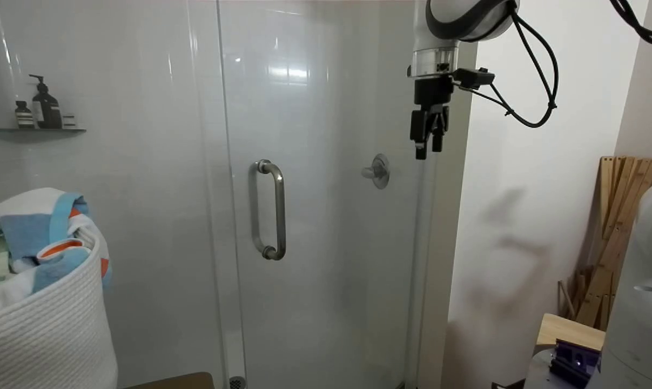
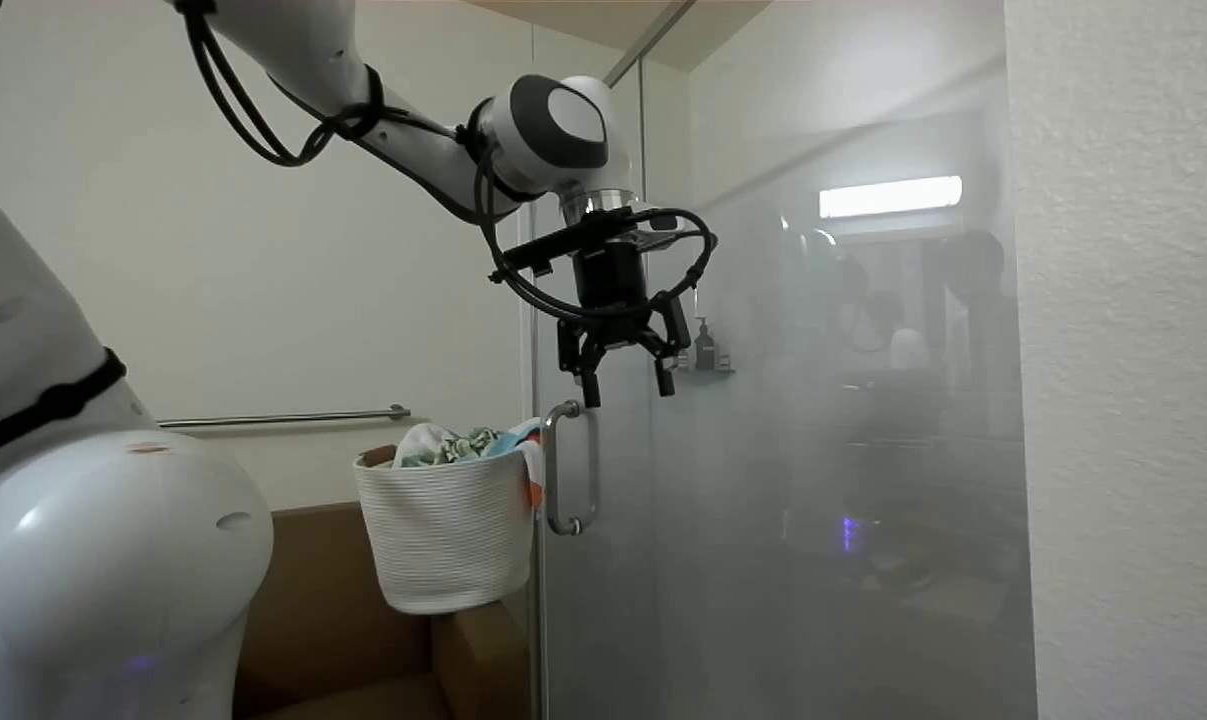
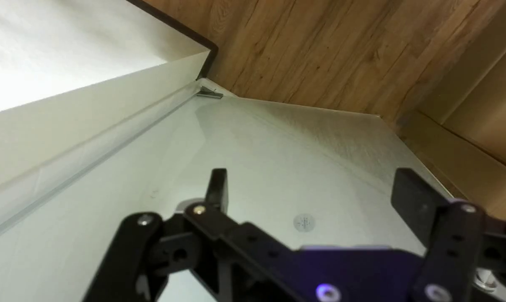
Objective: Close the door completely
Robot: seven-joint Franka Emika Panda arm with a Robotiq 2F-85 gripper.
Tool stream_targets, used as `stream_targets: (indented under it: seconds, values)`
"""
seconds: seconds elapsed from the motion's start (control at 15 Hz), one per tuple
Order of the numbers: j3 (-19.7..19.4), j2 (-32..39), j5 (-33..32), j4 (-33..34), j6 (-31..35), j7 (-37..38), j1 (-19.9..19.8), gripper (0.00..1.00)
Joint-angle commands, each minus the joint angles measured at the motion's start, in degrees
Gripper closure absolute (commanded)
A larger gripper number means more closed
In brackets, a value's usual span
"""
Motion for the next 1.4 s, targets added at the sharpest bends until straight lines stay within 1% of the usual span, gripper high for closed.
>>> stream_targets:
  seconds: [0.0, 0.13, 0.27, 0.4, 0.53, 0.6, 0.67, 0.8, 0.93, 1.0, 1.2, 1.33]
  values:
    - [-0.52, 0.22, 1.03, -1.54, 5.19, 0.55, 0.77, 0.00]
    - [-0.48, 0.72, 1.58, -3.68, 12.82, 1.34, 1.24, 0.00]
    - [0.12, 1.90, 3.00, -6.46, 23.25, 2.68, 1.91, 0.00]
    - [1.39, 4.59, 3.79, -8.74, 32.86, 4.01, 2.78, 0.00]
    - [3.04, 7.68, 3.93, -10.23, 42.13, 6.00, 3.62, 0.00]
    - [4.49, 9.15, 3.51, -10.78, 47.10, 8.19, 3.66, 0.00]
    - [5.48, 10.70, 3.41, -10.85, 50.89, 9.97, 3.56, 0.00]
    - [8.64, 13.82, 1.92, -10.36, 57.78, 14.82, 2.24, 0.00]
    - [12.14, 15.55, -1.39, -9.98, 62.45, 19.74, -0.50, 0.00]
    - [13.65, 16.05, -4.06, -9.84, 64.35, 22.77, -2.00, 0.00]
    - [19.31, 16.46, -12.73, -9.44, 69.16, 31.05, -9.61, 0.00]
    - [22.40, 15.65, -17.81, -9.40, 71.90, 34.45, -14.43, 0.00]
